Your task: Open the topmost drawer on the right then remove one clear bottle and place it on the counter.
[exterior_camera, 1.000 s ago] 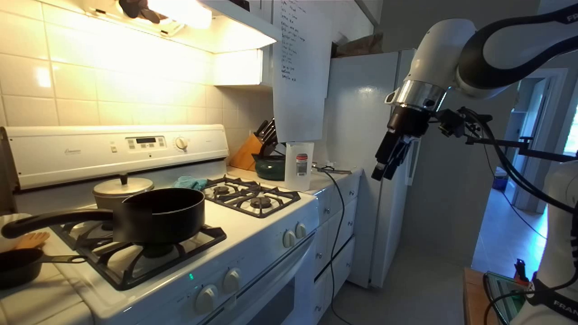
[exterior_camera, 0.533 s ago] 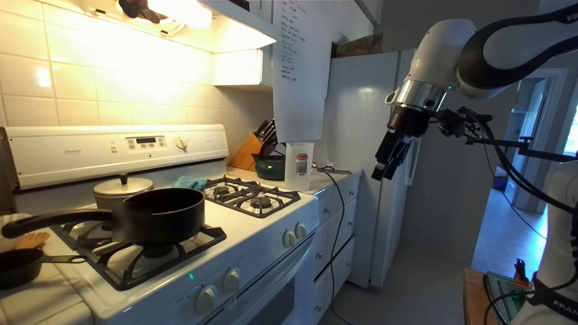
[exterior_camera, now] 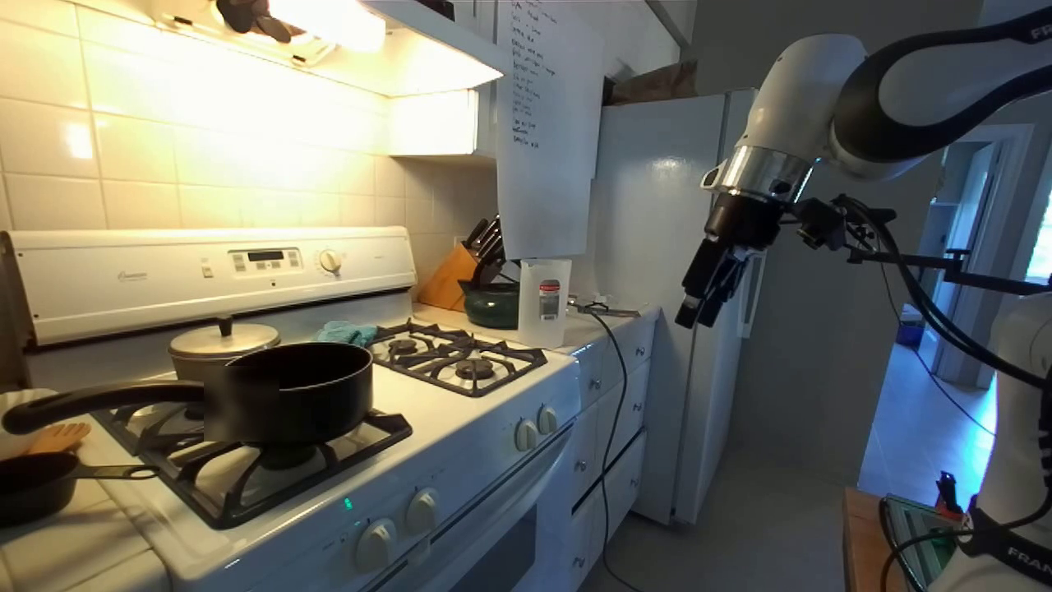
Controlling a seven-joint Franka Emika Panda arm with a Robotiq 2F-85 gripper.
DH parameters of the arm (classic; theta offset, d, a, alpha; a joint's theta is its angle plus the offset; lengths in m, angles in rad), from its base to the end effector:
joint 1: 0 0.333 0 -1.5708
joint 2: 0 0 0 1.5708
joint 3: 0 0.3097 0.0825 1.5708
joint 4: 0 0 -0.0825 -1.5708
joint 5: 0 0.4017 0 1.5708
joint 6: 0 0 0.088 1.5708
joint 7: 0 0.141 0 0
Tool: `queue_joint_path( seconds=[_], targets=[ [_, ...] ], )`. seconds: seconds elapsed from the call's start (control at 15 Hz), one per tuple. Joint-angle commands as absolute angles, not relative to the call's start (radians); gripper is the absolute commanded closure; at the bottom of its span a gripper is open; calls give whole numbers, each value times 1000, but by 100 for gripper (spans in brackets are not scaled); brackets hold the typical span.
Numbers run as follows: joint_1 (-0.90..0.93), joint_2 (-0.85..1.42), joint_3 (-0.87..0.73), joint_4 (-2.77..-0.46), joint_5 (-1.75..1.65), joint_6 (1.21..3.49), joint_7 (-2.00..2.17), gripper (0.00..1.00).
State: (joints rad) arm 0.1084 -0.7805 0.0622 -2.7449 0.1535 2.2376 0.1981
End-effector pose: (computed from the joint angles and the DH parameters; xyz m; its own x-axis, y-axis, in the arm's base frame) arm 0.3603 0.0681 0.4210 0.9613 -0.1323 0.2416 -0.0982 -0.9841 -0.1482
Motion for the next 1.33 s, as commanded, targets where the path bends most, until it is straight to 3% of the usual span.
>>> queue_joint_path(
  seconds=[0.0,0.8,1.27],
  targets=[
    [47,-775,77,-2743,180,2326,276,0],
    [-303,-715,-57,-2743,152,2511,423,0],
    [-345,-642,-250,-2742,190,2510,287,0]
  ],
)
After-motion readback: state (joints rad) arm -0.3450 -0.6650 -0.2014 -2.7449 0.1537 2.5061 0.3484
